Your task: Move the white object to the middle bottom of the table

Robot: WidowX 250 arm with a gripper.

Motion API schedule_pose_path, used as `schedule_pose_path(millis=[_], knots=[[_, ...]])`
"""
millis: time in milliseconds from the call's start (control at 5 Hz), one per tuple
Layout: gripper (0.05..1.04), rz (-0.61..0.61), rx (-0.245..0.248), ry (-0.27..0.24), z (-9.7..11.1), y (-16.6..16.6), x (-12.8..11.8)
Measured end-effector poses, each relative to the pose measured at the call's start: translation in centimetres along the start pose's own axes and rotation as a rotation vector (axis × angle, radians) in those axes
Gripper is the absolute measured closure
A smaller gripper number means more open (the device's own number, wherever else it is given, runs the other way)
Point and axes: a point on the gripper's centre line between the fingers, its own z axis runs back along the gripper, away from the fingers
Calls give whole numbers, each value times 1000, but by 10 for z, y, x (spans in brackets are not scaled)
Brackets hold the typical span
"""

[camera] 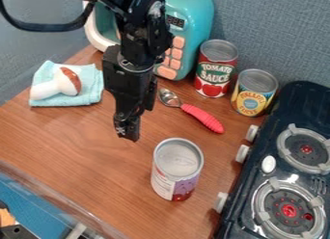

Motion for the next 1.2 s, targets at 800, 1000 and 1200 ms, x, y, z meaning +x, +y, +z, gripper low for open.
schedule_pose_path(millis=[800,1000,1200], knots=[[85,315,92,2,-7,-5,79],[85,435,85,-36,-6,-14,118],[85,508,76,-48,-4,-22,139]])
